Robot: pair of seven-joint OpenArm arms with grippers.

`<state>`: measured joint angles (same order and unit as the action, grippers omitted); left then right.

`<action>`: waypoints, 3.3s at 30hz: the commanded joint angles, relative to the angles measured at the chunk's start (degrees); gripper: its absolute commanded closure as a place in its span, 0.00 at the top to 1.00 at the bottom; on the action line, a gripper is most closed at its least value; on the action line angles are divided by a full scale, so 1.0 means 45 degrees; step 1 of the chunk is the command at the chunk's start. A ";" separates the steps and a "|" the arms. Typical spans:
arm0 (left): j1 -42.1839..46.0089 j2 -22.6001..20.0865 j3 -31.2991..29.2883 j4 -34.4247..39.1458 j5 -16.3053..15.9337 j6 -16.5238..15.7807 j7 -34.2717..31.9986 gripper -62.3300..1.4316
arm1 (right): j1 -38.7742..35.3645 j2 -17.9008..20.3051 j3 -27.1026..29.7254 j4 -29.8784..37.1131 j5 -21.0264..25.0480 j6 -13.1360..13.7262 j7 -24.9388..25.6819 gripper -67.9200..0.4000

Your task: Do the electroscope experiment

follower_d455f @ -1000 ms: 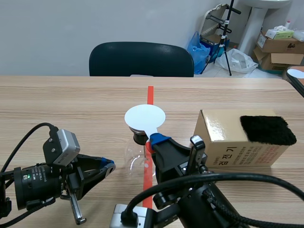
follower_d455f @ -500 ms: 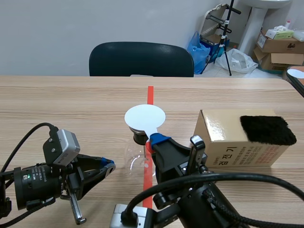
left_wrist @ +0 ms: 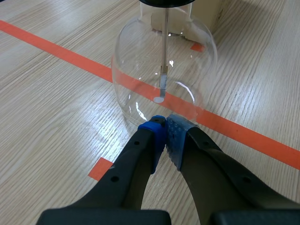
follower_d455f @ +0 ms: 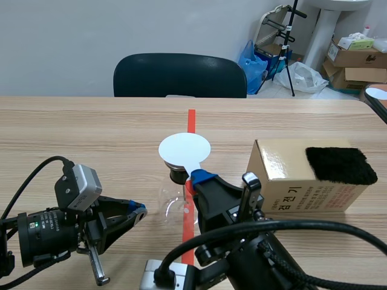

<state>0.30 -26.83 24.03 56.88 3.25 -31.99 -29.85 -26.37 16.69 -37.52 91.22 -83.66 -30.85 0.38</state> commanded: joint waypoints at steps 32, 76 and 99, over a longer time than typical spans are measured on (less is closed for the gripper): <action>-0.0073 0.0063 -0.0034 0.0253 -0.0141 -0.0058 -0.0180 0.07 | 0.0146 0.0063 0.0073 0.0053 -0.0009 -0.0165 -0.0044 0.02; -0.0068 0.0063 -0.0034 0.0253 -0.0136 -0.0063 -0.0165 0.07 | 0.0146 0.0063 0.0073 0.0053 -0.0009 -0.0165 -0.5314 0.02; -0.0068 0.0063 -0.0034 0.0253 -0.0136 -0.0063 -0.0170 0.07 | 0.0146 0.0063 0.0073 0.0053 -0.0009 -0.0165 -0.6732 0.02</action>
<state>0.30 -26.83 24.03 56.88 3.22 -31.99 -29.85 -26.37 16.69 -37.52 91.22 -83.66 -30.85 -30.04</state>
